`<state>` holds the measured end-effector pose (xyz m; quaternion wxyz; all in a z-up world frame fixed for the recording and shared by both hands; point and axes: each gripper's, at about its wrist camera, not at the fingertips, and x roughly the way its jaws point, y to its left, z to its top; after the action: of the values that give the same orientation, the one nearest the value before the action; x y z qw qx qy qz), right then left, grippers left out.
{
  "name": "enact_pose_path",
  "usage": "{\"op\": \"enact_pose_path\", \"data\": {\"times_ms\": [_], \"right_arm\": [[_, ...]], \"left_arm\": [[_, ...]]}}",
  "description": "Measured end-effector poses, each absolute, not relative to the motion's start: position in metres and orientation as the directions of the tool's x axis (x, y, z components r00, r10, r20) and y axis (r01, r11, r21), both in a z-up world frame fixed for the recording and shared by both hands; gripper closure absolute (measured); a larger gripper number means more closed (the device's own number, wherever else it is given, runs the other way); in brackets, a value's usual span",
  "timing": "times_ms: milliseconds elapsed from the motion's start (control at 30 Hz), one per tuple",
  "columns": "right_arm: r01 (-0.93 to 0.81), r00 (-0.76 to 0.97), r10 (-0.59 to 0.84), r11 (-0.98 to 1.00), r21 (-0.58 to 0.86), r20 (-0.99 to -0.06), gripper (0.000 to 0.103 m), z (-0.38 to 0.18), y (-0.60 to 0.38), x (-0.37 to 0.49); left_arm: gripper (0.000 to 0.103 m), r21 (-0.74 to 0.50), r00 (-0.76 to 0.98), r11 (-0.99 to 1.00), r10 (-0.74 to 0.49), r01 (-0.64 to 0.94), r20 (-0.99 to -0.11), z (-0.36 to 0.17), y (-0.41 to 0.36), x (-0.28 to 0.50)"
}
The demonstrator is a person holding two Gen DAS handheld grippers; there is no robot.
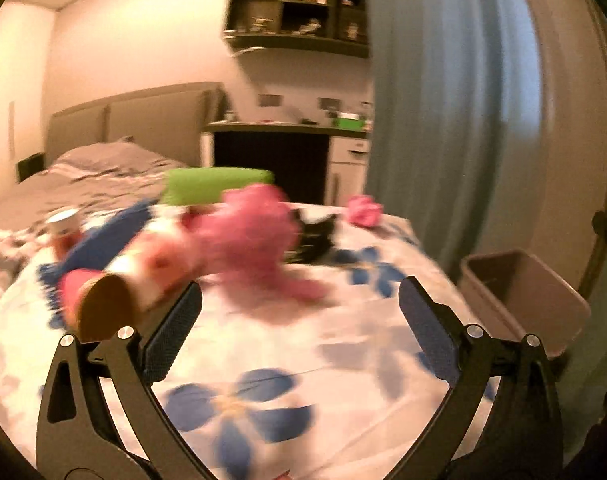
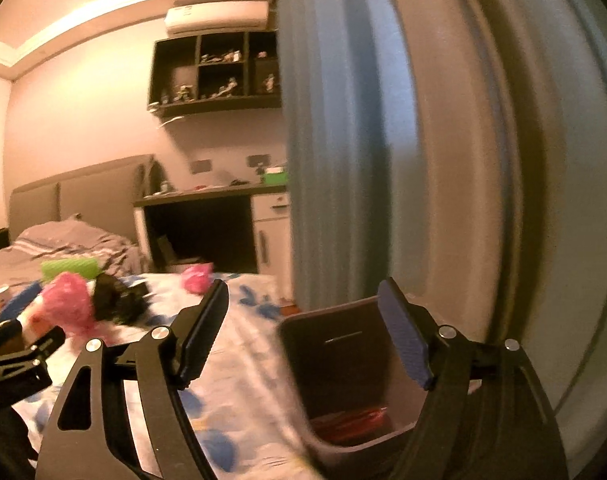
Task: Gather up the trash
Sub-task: 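Move both tools back over the remaining trash on the bed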
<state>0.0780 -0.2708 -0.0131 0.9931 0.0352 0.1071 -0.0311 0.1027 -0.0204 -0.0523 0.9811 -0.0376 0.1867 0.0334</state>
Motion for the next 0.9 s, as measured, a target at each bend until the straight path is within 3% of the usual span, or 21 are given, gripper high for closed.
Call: {"op": "enact_pose_path", "data": {"times_ms": [533,900], "right_arm": [[-0.235,0.930,0.245,0.969,0.072,-0.275,0.028,-0.018,-0.137,0.095],[-0.339,0.868,0.356,0.934,0.111,-0.346,0.028,-0.018,-0.056,0.142]], "left_arm": [[0.006,-0.071,0.880,0.923,0.334,-0.378,-0.337,-0.052,0.096,0.041],[0.006,-0.141,0.858,0.878,0.394,-0.457,-0.331,-0.056,0.146,0.021]]}}
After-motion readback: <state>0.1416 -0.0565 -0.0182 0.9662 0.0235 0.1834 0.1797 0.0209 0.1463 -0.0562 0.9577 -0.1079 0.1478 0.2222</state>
